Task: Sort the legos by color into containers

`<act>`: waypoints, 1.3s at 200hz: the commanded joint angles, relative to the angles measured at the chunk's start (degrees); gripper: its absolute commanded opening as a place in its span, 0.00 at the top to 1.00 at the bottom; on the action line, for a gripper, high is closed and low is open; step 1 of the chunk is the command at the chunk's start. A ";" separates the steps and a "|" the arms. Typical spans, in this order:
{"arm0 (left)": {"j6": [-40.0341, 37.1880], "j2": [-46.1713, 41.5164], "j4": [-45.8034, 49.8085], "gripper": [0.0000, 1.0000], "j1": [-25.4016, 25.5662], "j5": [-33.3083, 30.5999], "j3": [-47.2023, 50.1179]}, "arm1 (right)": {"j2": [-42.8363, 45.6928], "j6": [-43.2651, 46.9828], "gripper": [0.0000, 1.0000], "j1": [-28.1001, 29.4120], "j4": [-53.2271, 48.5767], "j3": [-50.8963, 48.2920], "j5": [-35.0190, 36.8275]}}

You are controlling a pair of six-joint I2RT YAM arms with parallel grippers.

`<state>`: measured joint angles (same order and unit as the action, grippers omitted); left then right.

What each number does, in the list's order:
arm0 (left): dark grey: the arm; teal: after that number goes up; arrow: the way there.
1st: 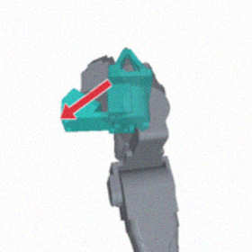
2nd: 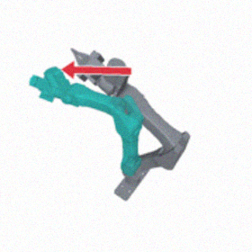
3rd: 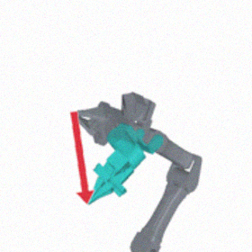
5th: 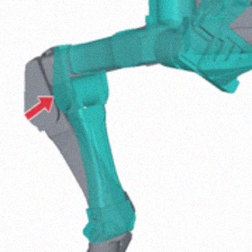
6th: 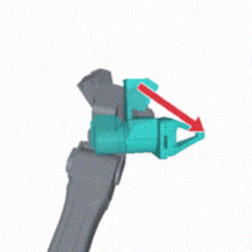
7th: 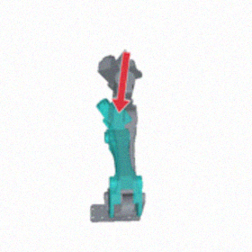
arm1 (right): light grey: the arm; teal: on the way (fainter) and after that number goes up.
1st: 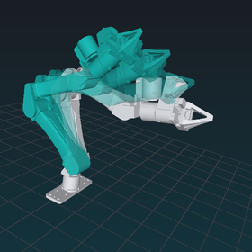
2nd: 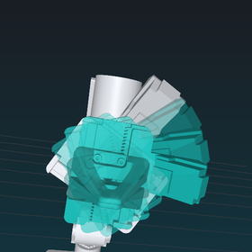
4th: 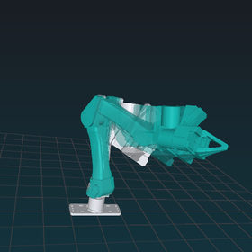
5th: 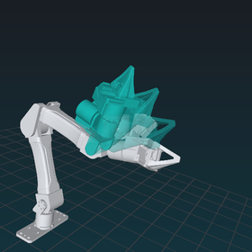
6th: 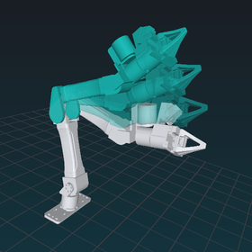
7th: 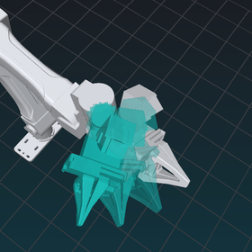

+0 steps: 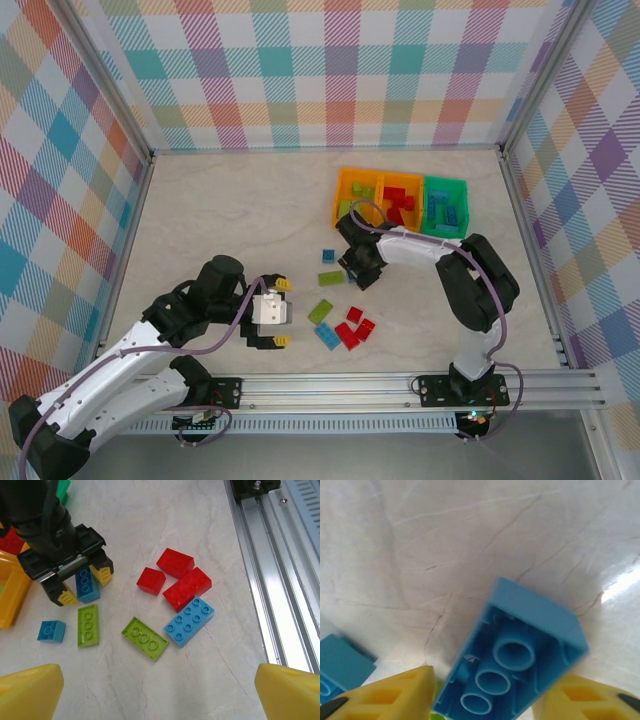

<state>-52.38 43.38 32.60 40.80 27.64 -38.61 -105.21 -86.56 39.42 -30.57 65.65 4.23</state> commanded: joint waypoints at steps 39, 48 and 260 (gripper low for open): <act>-1.06 -0.82 -2.25 0.01 0.42 3.49 0.89 | 6.44 1.23 0.67 -0.75 -1.20 -4.82 3.28; -0.76 -1.10 -2.74 0.00 0.38 3.82 0.97 | 9.07 2.62 0.69 -0.76 -1.76 -5.68 4.56; 11.49 -4.73 -18.52 0.00 -0.85 -10.24 7.58 | 5.26 59.25 0.34 -39.42 -3.53 14.70 -0.59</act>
<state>-46.98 37.63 19.73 40.36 21.54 -32.01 -103.68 -29.08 0.32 -32.82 79.70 4.45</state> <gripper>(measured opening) 0.998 0.623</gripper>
